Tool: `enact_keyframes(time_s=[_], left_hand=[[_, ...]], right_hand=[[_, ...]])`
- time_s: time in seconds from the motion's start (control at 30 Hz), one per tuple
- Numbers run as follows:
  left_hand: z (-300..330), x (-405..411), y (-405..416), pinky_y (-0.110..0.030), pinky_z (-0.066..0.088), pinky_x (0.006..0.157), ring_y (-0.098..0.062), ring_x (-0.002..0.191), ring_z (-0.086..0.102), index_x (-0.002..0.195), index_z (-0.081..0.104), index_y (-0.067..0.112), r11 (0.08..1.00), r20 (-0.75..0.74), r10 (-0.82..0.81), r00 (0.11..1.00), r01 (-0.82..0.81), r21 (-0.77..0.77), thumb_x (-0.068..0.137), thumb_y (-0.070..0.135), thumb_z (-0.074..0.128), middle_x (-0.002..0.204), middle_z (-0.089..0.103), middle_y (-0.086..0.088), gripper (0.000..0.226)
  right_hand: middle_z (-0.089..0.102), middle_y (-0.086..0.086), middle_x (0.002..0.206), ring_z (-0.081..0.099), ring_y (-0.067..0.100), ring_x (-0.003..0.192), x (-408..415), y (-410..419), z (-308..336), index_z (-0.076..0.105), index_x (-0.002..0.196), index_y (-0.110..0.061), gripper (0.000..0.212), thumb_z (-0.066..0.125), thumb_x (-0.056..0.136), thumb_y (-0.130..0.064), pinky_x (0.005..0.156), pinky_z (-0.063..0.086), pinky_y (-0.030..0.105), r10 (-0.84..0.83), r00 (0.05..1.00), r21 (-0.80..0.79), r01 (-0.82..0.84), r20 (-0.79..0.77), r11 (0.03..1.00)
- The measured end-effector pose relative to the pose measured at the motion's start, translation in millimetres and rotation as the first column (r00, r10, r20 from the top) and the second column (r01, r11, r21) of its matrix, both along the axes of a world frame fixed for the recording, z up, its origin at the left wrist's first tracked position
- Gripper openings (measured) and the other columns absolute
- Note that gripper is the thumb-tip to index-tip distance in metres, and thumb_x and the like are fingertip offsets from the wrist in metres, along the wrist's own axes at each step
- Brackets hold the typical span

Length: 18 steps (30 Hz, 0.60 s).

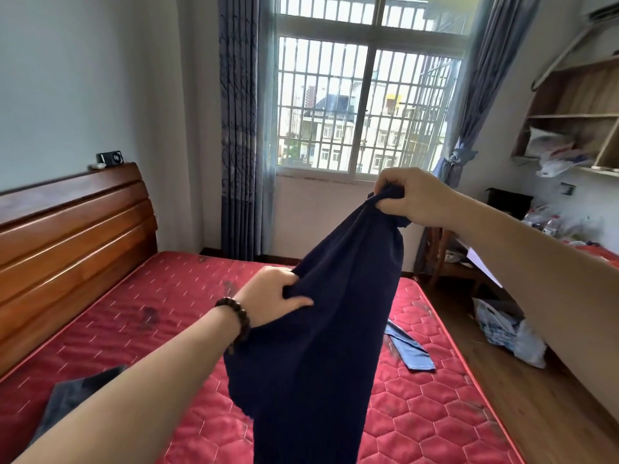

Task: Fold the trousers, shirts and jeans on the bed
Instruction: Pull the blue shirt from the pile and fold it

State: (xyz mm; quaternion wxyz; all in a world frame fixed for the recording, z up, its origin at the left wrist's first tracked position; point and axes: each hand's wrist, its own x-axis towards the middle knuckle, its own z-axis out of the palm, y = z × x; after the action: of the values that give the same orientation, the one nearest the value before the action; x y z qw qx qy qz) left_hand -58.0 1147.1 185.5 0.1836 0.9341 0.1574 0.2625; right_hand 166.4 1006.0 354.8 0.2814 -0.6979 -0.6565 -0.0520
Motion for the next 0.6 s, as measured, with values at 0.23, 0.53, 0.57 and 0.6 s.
enact_keyframes(time_s=[0.23,0.53,0.57,0.6], left_hand=[[-11.2,-19.0,21.7,-0.016,0.031,0.053,-0.004,0.052,0.045,0.055,0.050,0.022,0.995,0.154,0.068,0.986,-0.077,0.056,0.080,0.041,0.072,0.055,0.045,0.014,0.039],[-83.3,-21.9,5.6,-0.032,0.043,0.056,-0.019,0.054,0.051,0.054,0.052,0.005,0.990,0.090,0.078,0.993,-0.067,-0.126,0.083,0.031,0.071,0.059,0.056,-0.002,0.043],[-86.3,-20.7,4.0,-0.036,0.045,0.058,-0.023,0.057,0.052,0.055,0.053,0.003,0.989,0.080,0.075,0.994,-0.064,-0.130,0.083,0.030,0.071,0.061,0.058,-0.006,0.042],[-88.9,-19.3,3.1,-0.039,0.046,0.061,-0.026,0.060,0.054,0.058,0.055,0.003,0.990,0.063,0.064,0.996,-0.055,-0.133,0.082,0.030,0.072,0.064,0.060,-0.009,0.040]], right_hand=[[0.057,-0.009,0.076,0.056,0.007,0.064,1.6,6.4,-17.4,0.059,0.080,-0.019,0.010,0.062,0.078,-0.010,0.049,0.045,0.018,-0.108,0.994,0.033,0.107,0.015,0.994],[0.062,-0.001,0.083,0.060,0.012,0.069,-6.4,17.0,-25.9,0.061,0.088,-0.016,0.009,0.062,0.081,-0.011,0.053,0.050,0.021,-0.150,0.988,0.030,0.151,-0.038,0.988],[0.061,-0.002,0.084,0.060,0.011,0.072,-7.7,17.4,-25.0,0.061,0.089,-0.016,0.009,0.062,0.082,-0.010,0.056,0.052,0.024,-0.152,0.987,0.038,0.154,-0.055,0.987],[0.061,-0.003,0.084,0.060,0.011,0.073,-9.0,17.4,-23.5,0.061,0.089,-0.016,0.009,0.062,0.082,-0.010,0.057,0.054,0.026,-0.154,0.986,0.036,0.157,-0.063,0.987]])
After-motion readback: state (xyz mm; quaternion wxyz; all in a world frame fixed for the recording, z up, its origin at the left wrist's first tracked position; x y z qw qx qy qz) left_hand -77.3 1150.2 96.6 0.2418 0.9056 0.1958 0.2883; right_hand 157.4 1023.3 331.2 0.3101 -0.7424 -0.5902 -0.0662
